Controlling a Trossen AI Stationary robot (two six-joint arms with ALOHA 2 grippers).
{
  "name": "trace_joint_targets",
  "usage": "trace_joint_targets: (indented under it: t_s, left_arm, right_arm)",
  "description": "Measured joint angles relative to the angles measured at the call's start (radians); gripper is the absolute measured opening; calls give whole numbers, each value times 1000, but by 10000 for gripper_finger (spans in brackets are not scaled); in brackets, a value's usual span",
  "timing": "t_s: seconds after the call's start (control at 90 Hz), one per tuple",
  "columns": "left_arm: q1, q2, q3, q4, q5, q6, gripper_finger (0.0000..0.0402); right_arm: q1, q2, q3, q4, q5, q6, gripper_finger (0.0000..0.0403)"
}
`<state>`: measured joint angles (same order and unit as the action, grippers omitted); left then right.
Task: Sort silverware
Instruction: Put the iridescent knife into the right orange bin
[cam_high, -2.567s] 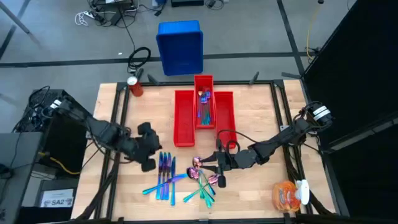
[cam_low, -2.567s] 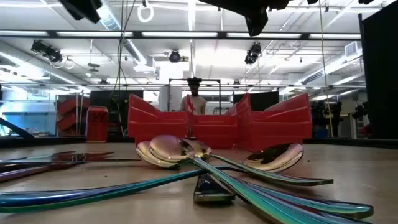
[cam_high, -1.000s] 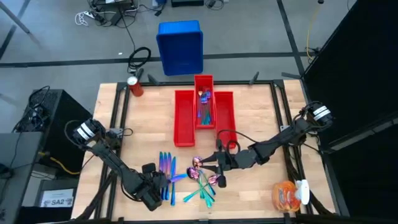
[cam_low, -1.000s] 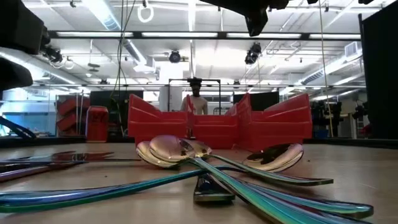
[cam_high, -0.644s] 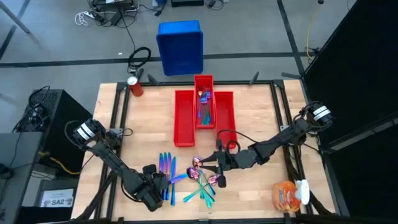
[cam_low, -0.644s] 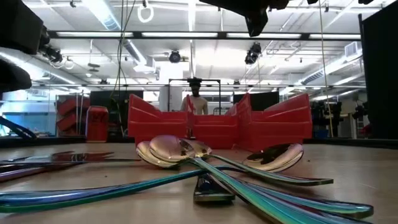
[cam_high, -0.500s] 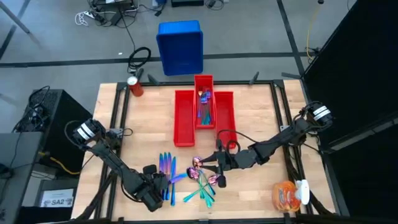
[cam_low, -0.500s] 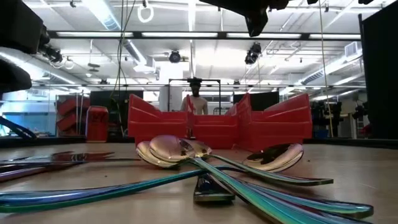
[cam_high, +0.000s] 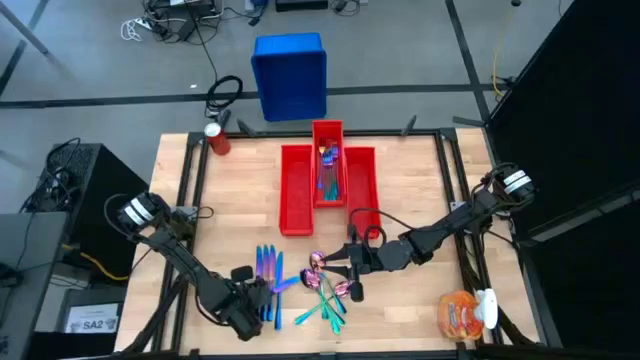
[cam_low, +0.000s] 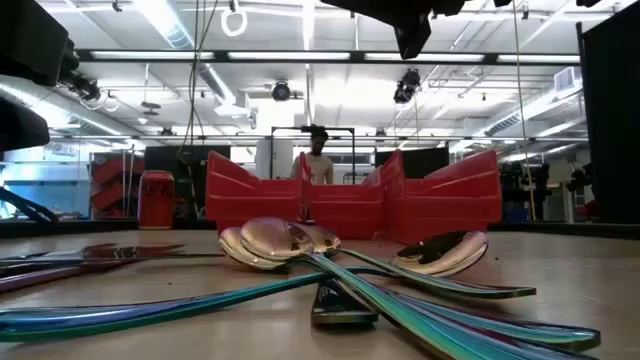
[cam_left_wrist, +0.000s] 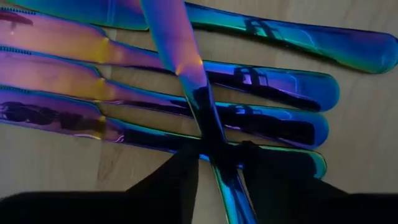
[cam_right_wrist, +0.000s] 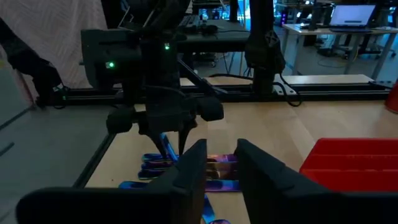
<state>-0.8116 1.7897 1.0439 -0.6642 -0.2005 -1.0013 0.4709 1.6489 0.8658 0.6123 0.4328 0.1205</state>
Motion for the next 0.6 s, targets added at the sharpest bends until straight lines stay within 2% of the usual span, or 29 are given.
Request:
trace_joint_targets:
  t_s: [0.311, 0.6]
  left_arm:
    - [0, 0, 0, -2, -5, 3, 15]
    - [2, 3, 40, -71, -40, 24, 7]
  right_arm:
    - [0, 0, 0, 0, 0, 0, 66]
    - [0, 0, 0, 0, 0, 0, 68]
